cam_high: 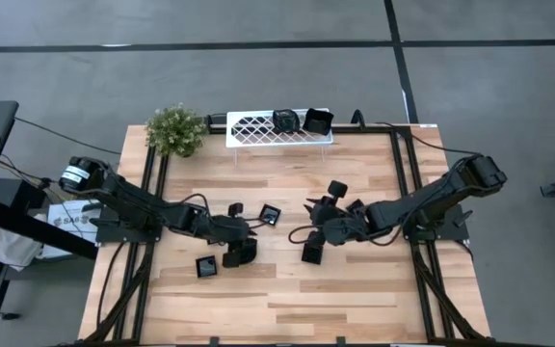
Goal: Pick & Place Mini shaped plates
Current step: Stack the black leaf-shaped plate on top of the black leaf-shaped plate on the shelf
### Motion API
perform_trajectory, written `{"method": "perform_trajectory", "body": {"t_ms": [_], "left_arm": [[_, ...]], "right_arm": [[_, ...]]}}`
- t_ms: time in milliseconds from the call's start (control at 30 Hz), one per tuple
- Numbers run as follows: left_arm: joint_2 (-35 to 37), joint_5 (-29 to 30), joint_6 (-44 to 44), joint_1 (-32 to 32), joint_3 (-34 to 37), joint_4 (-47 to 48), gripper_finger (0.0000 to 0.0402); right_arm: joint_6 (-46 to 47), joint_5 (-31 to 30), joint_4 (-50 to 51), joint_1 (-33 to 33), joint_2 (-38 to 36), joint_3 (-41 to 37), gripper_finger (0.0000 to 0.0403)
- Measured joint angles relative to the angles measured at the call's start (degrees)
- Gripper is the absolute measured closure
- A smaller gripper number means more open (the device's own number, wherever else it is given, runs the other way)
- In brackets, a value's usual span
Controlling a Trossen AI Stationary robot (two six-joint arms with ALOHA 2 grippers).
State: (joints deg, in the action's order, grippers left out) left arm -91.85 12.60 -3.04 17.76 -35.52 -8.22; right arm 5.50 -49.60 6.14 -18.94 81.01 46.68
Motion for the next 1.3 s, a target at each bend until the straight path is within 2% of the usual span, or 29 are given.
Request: {"method": "perform_trajectory", "body": {"t_ms": [100,267,400,600,733,867,1300], "left_arm": [[0.02,-3.57,-2.04,0.24,0.01,-0.19,0.0302],[0.02,-6.52,-10.17,0.08,0.0,1.92,0.0302],[0.02,-6.64,-15.46,-1.02,0.01,6.05,0.0302],[0.24,-6.27,-24.28,-6.2,0.01,6.56,0.0302],[0.24,-10.06,-24.79,-8.21,0.01,9.2,0.0302],[0.24,-10.22,-24.87,-7.6,0.07,14.16,0.0302],[0.31,-10.3,-23.82,-6.48,1.18,13.71,0.0302]], "right_arm": [[0.0,0.25,0.03,-0.57,0.0,0.0,0.0327],[0.01,1.24,0.04,-0.59,-0.02,0.0,0.0327],[0.06,1.72,-0.67,-0.53,-0.02,0.0,0.0327],[0.11,1.77,-0.82,-0.51,-0.02,0.0,0.0327],[0.11,1.79,-0.84,-0.57,-0.02,0.0,0.0327],[0.11,1.79,-0.85,-0.57,-0.02,0.0,0.0327],[0.09,3.32,-1.05,-0.55,-0.02,-0.02,0.0327]]}}
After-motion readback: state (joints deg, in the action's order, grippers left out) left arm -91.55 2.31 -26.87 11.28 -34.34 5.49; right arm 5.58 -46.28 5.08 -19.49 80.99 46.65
